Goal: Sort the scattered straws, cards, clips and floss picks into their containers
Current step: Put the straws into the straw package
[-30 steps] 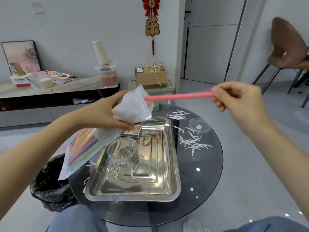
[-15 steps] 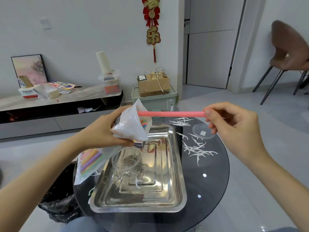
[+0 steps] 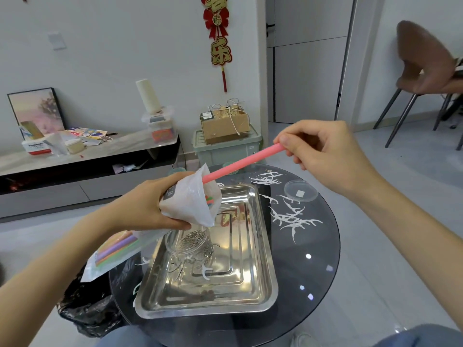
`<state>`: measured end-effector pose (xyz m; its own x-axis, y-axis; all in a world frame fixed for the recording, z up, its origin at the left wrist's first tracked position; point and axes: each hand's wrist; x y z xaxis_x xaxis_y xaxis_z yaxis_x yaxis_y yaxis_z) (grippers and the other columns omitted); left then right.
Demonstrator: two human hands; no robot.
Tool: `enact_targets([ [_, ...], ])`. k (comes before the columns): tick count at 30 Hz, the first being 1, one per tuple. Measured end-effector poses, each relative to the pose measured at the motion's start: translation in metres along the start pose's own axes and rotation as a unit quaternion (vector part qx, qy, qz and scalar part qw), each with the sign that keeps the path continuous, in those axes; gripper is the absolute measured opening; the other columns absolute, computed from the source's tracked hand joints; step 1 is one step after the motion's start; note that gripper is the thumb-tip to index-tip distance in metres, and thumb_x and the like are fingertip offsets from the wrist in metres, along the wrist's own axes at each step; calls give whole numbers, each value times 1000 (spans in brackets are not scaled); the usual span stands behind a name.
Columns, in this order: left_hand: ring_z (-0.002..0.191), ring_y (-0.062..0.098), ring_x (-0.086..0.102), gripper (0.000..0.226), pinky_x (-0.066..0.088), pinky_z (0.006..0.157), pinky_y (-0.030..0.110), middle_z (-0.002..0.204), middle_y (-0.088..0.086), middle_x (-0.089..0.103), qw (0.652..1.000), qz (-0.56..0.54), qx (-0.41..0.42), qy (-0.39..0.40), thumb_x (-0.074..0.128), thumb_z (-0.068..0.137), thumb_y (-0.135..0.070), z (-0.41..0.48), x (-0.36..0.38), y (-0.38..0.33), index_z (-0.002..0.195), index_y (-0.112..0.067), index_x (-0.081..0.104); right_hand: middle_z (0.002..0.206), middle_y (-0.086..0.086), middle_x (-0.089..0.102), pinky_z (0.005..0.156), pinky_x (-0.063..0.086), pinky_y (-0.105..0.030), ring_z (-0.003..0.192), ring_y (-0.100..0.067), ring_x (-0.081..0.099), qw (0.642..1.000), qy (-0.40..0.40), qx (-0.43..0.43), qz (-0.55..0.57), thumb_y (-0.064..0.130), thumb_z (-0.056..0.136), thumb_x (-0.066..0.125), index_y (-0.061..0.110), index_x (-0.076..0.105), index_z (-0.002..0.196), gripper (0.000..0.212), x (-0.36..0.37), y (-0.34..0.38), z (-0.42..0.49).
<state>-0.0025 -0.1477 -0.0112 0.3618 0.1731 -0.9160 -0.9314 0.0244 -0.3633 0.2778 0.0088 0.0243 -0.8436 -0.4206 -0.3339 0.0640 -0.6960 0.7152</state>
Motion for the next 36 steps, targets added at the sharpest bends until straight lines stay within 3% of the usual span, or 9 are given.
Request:
enact_targets([
  [4, 109, -4, 57, 95, 45, 89, 23, 121, -30, 56, 998, -60, 6, -33, 88, 56, -46, -7, -1, -4, 131, -61, 33, 62, 8, 62, 52, 47, -21, 53, -8, 56, 994, -58, -22, 90, 12, 91, 61, 20, 66, 83, 13, 4, 12, 3],
  [9, 111, -6, 55, 92, 44, 85, 6, 123, -32, 53, 994, -96, 6, -48, 83, 54, -55, -15, -6, -13, 129, -65, 31, 66, -3, 64, 51, 52, -22, 55, -14, 59, 962, 37, 61, 264, 14, 87, 60, 3, 66, 92, 14, 26, 22, -6],
  [13, 114, -3, 55, 94, 46, 92, 15, 124, -29, 55, 990, -127, -20, -59, 87, 55, -49, -22, -8, -9, 132, -59, 33, 74, -10, 65, 59, 55, -26, 63, -17, 63, 973, -11, -11, 231, 21, 87, 56, 3, 66, 96, 23, 29, 26, -18],
  [16, 115, 0, 56, 99, 47, 96, 29, 123, -26, 56, 989, -129, -38, -61, 85, 55, -43, -24, -8, -5, 139, -44, 33, 82, 5, 65, 62, 56, -31, 69, -16, 65, 983, -2, -104, 149, 22, 89, 57, 13, 66, 97, 14, 33, 28, -31],
  [20, 116, 1, 55, 101, 48, 98, 34, 124, -26, 56, 989, -132, -39, -60, 86, 56, -42, -24, -8, -5, 142, -42, 32, 90, 12, 62, 62, 54, -31, 73, -9, 63, 978, -1, -206, 24, 16, 92, 58, 14, 64, 100, 11, 37, 31, -38],
  [25, 117, 1, 54, 97, 48, 92, 17, 127, -25, 54, 983, -168, -18, -65, 85, 56, -47, -23, -11, -11, 138, -47, 34, 90, 13, 63, 65, 56, -30, 75, -6, 63, 982, 47, -180, 25, 14, 89, 57, 7, 69, 101, 18, 44, 34, -34],
  [31, 120, 3, 54, 90, 46, 95, 18, 131, -21, 54, 989, -132, 44, -43, 83, 63, -46, -11, -13, -30, 138, -50, 34, 78, -7, 68, 66, 54, -47, 70, -27, 64, 993, 102, -2, 58, 22, 93, 58, 21, 68, 89, 11, 58, 39, -2],
  [33, 118, -1, 55, 89, 45, 91, 13, 129, -24, 55, 989, -133, 44, -49, 83, 62, -46, -5, -13, -32, 136, -55, 34, 80, -6, 67, 69, 56, -33, 73, -23, 62, 995, 93, 14, 33, 24, 92, 59, 17, 67, 94, 11, 68, 37, 6],
  [36, 115, -2, 56, 92, 45, 87, 9, 126, -25, 55, 986, -153, 24, -64, 84, 60, -44, 1, -14, -31, 135, -57, 33, 84, 9, 60, 68, 49, -14, 76, -5, 58, 997, -47, -59, -29, 17, 87, 66, 12, 57, 108, 23, 78, 40, 10],
])
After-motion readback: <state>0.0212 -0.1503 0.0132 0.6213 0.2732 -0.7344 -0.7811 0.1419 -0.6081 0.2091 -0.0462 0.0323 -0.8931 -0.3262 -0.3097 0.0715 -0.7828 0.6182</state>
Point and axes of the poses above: each hand's wrist, its own z-axis towards the middle knuckle, its own x-axis out of the palm, y = z × x
